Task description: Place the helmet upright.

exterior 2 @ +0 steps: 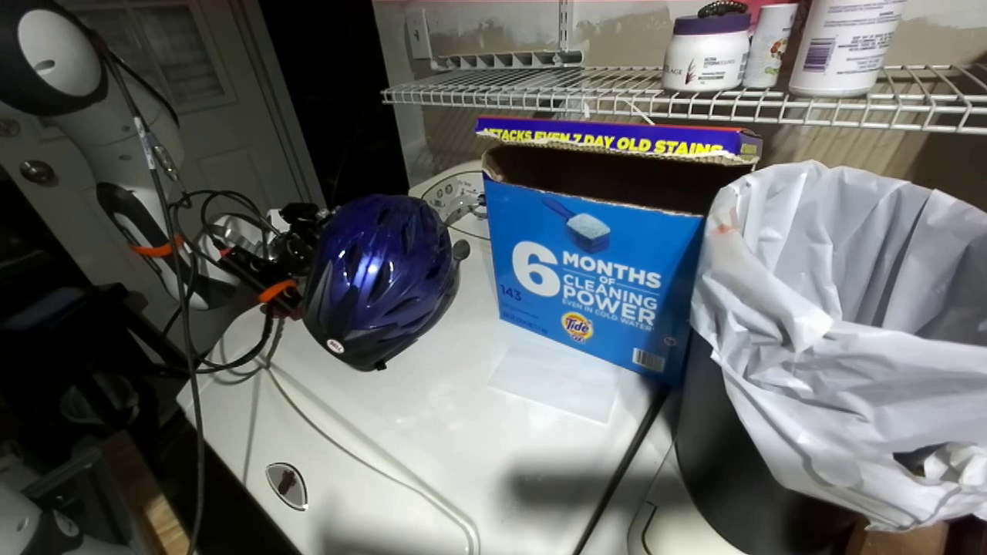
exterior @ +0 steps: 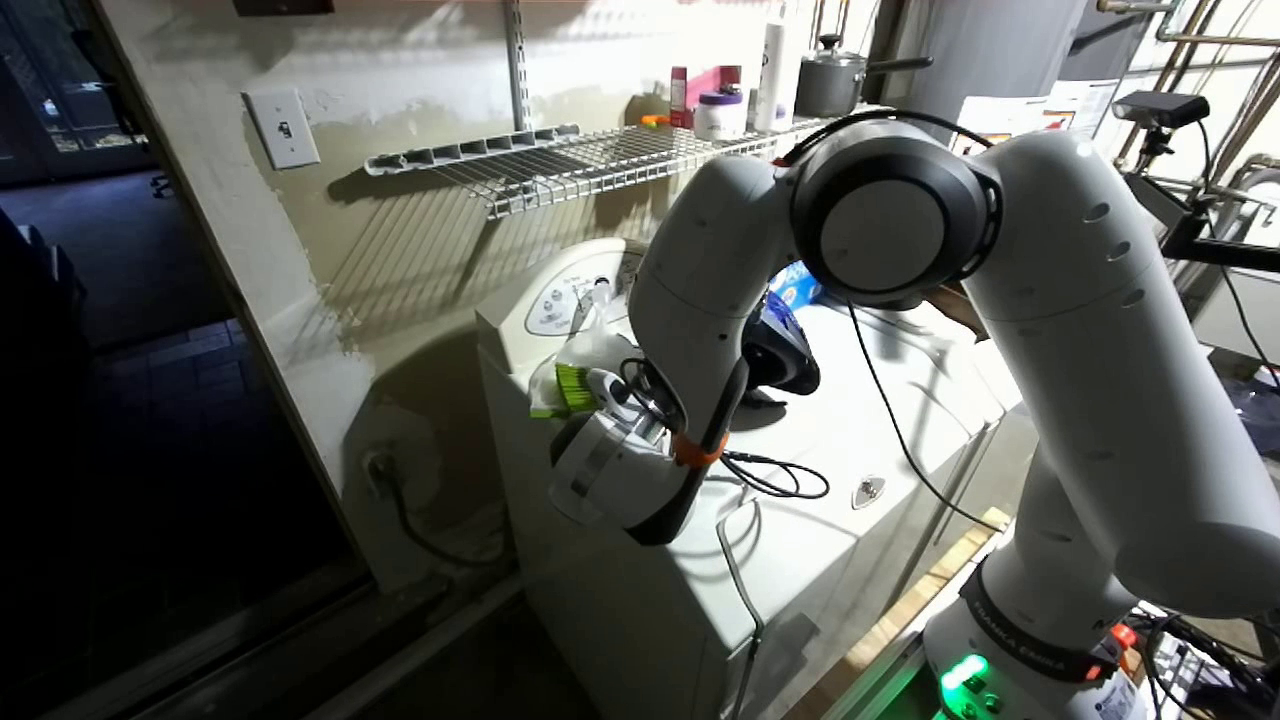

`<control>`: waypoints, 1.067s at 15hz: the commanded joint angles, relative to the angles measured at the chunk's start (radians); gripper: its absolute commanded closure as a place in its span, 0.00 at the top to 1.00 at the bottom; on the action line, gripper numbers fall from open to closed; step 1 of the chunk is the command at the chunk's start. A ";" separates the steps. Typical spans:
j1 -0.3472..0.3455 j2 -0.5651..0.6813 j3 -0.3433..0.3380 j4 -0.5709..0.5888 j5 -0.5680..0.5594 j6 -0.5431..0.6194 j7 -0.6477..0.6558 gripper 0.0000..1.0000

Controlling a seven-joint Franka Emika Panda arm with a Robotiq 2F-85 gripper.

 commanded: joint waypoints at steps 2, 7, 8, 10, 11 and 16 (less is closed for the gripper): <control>-0.027 0.056 0.019 0.035 -0.006 -0.040 0.007 0.43; -0.062 0.034 0.055 0.054 0.045 -0.009 0.005 0.81; -0.069 0.025 0.060 0.056 0.052 -0.006 0.007 0.89; -0.082 0.011 0.067 0.060 0.075 -0.003 0.003 0.99; -0.087 0.003 0.071 0.061 0.089 0.001 -0.002 1.00; -0.156 -0.089 0.156 0.078 0.158 0.062 -0.014 1.00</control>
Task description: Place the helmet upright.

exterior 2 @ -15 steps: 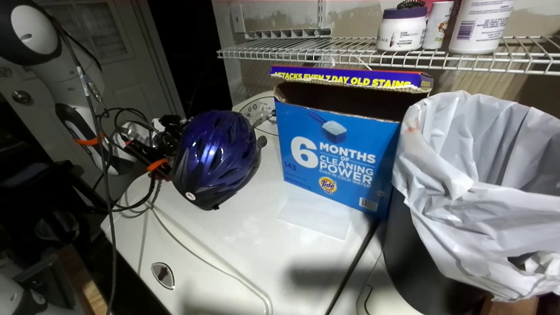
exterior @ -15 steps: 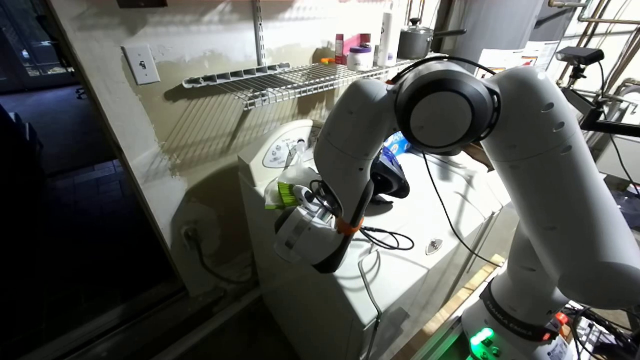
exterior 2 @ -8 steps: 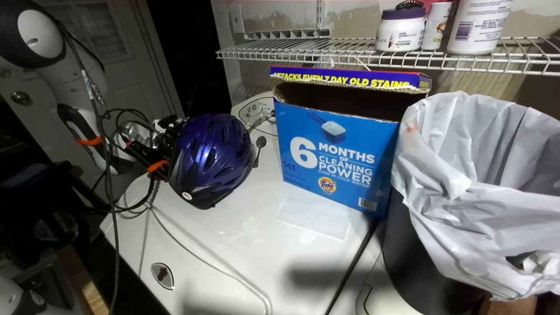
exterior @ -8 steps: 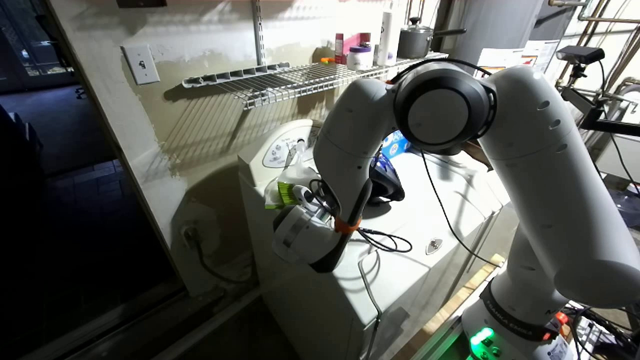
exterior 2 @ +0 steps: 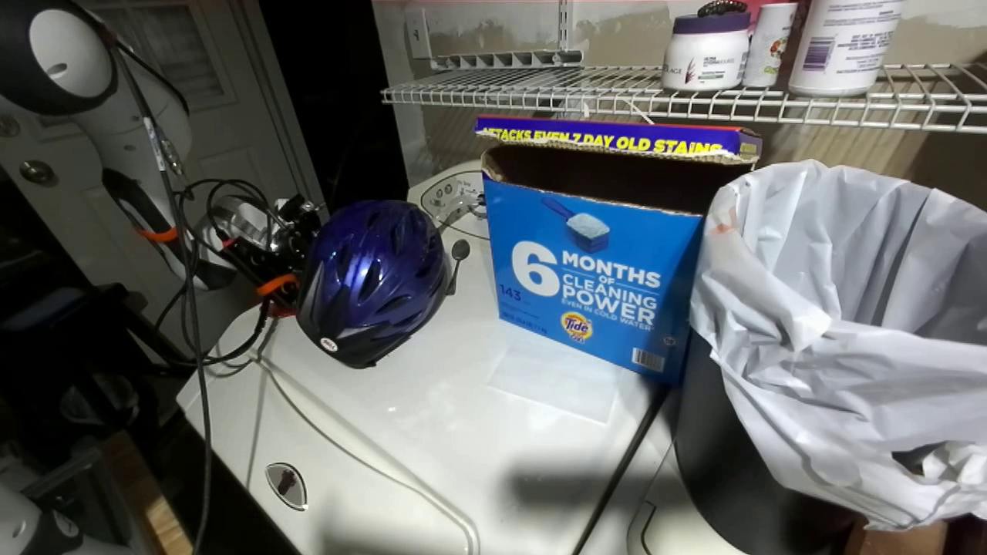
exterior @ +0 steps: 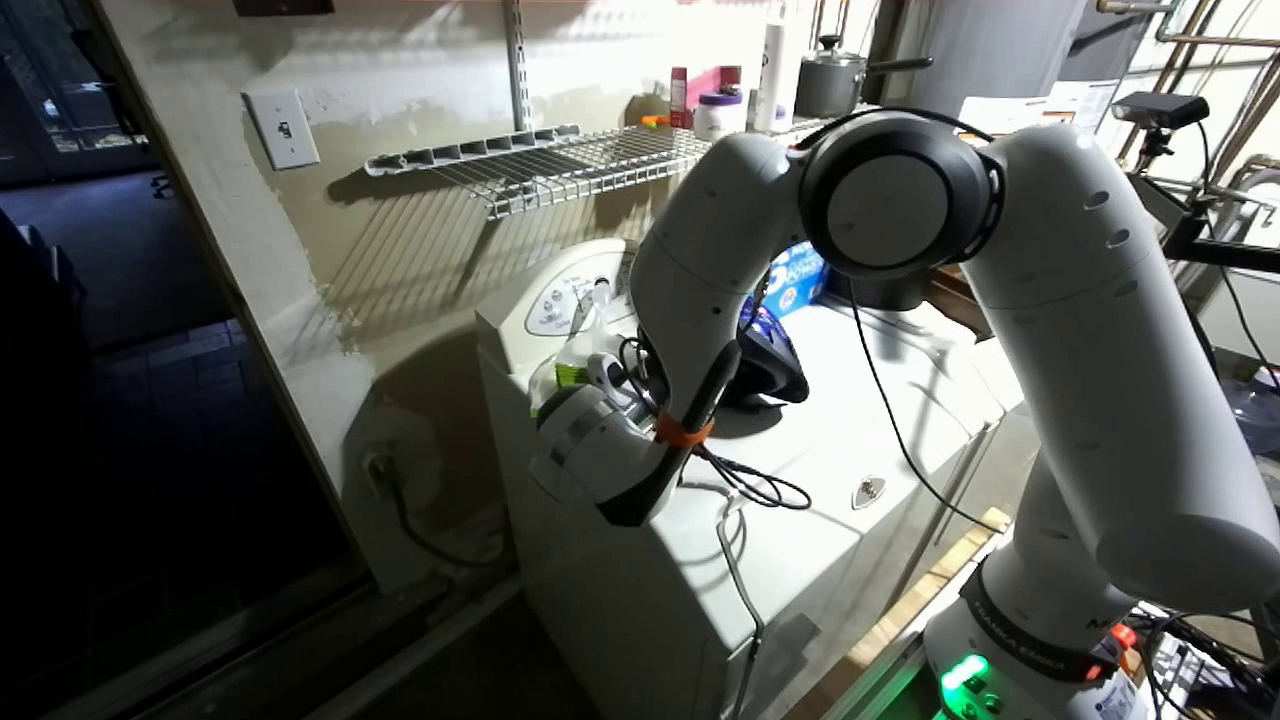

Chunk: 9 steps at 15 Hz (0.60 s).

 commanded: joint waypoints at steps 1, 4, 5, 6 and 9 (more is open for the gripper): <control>-0.064 -0.088 0.079 0.021 0.067 0.057 -0.012 1.00; -0.089 -0.138 0.108 0.039 0.116 0.132 -0.007 1.00; -0.097 -0.156 0.114 0.042 0.134 0.168 -0.009 1.00; -0.101 -0.171 0.115 0.045 0.152 0.196 -0.007 1.00; -0.113 -0.216 0.113 0.044 0.201 0.278 -0.025 1.00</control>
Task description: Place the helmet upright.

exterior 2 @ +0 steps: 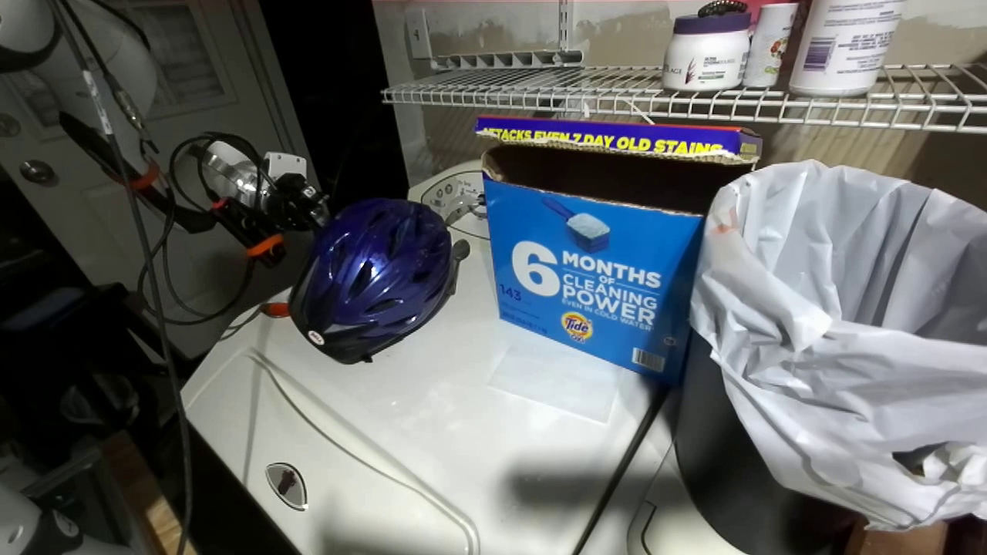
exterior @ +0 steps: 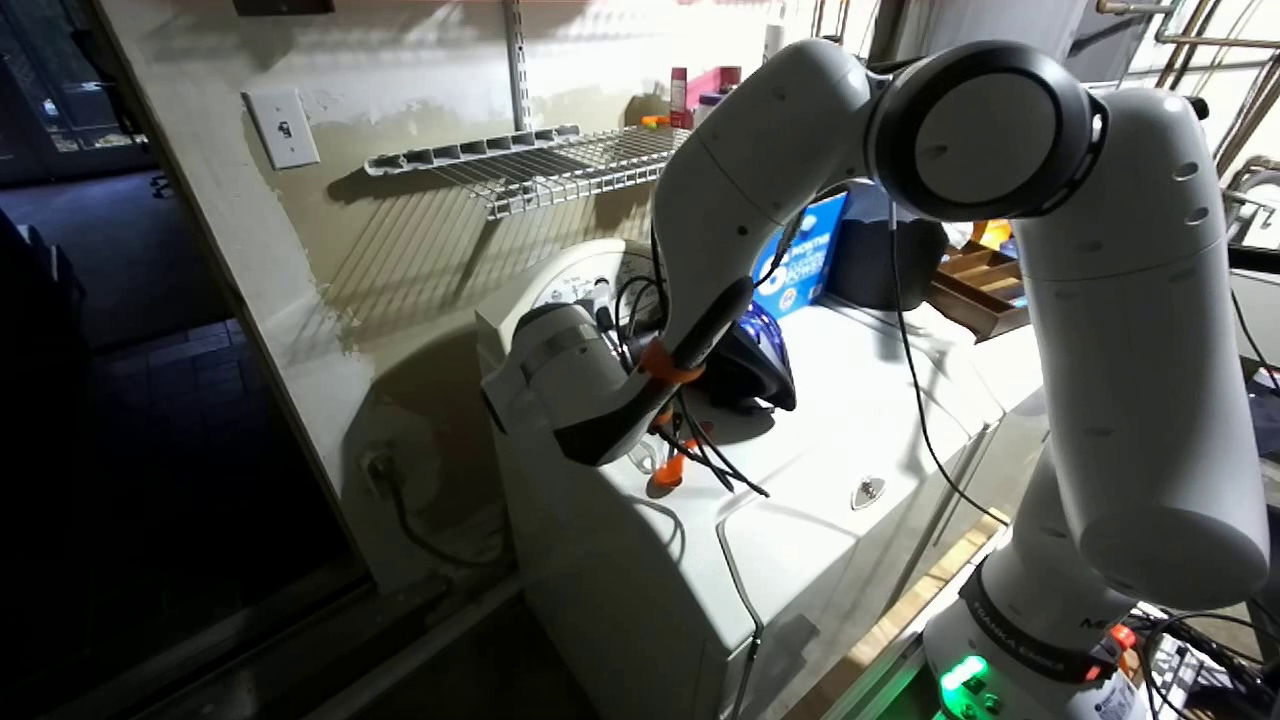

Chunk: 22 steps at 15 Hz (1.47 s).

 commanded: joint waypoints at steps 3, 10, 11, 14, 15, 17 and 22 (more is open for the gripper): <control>-0.036 -0.092 0.009 -0.002 0.110 0.161 -0.036 1.00; -0.065 -0.219 -0.003 -0.026 0.240 0.378 -0.097 1.00; -0.070 -0.235 -0.006 -0.027 0.263 0.401 -0.112 1.00; -0.088 -0.284 -0.016 -0.037 0.341 0.487 -0.176 1.00; -0.093 -0.297 -0.020 -0.041 0.365 0.515 -0.191 1.00; -0.106 -0.325 -0.029 -0.048 0.426 0.578 -0.245 1.00; -0.134 -0.413 -0.061 -0.086 0.559 0.736 -0.389 1.00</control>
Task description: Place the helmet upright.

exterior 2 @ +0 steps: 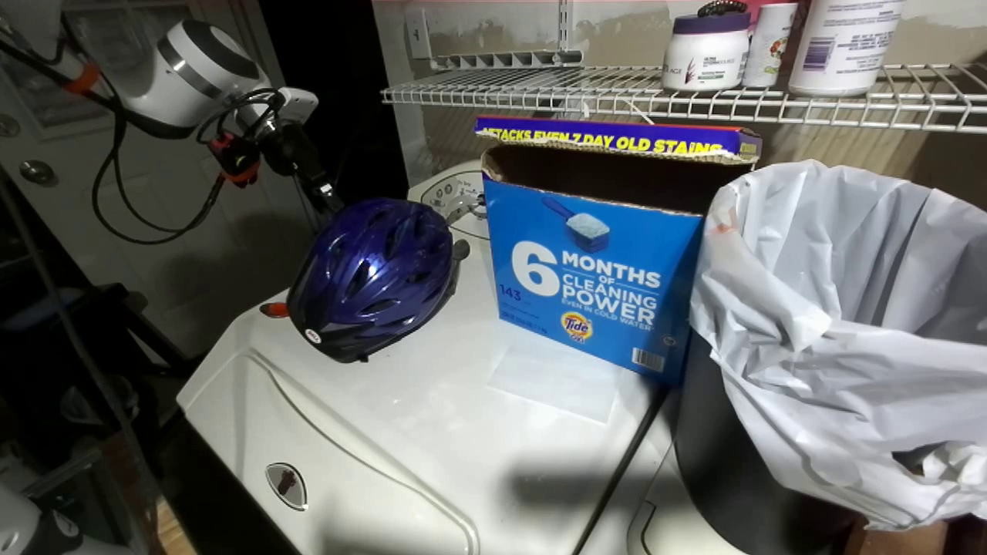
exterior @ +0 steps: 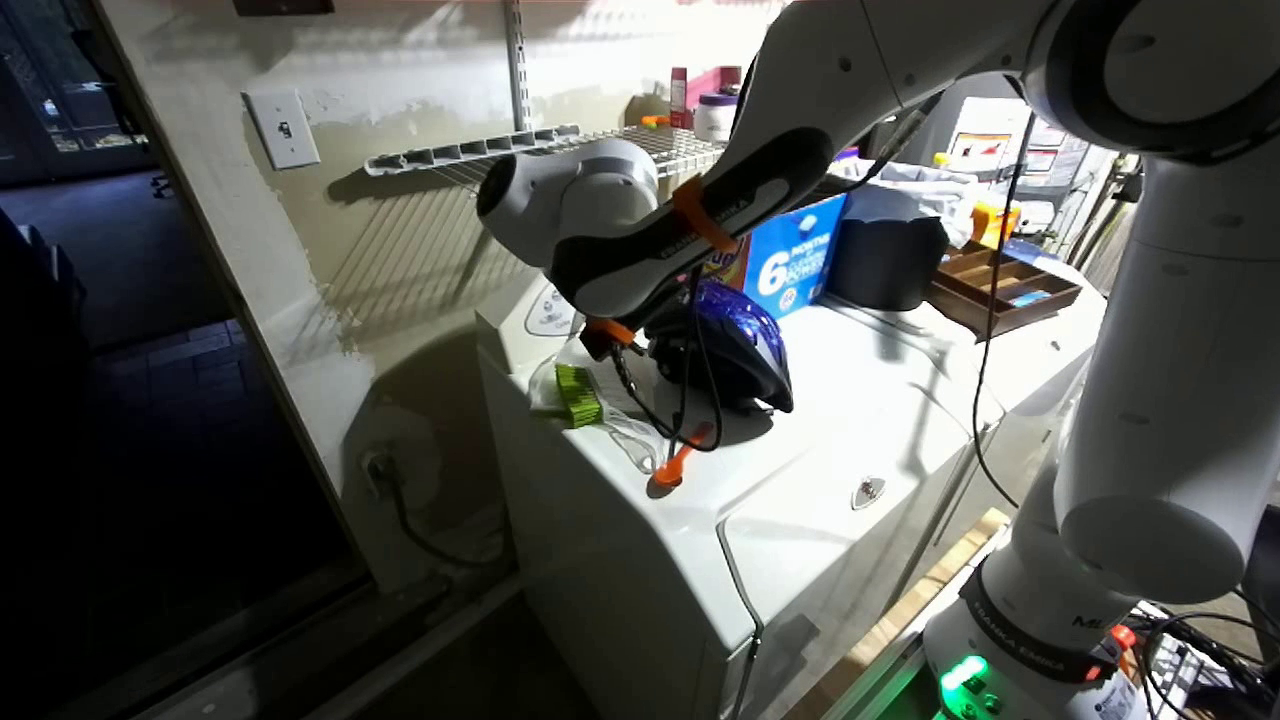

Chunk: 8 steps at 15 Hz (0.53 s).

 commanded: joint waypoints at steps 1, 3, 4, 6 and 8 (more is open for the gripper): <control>-0.026 -0.112 -0.027 -0.070 0.111 0.121 -0.132 1.00; -0.039 -0.166 -0.044 -0.094 0.143 0.154 -0.209 1.00; -0.047 -0.191 -0.054 -0.103 0.166 0.160 -0.256 1.00; -0.067 -0.237 -0.078 -0.121 0.199 0.157 -0.346 1.00; -0.090 -0.277 -0.102 -0.142 0.214 0.149 -0.430 1.00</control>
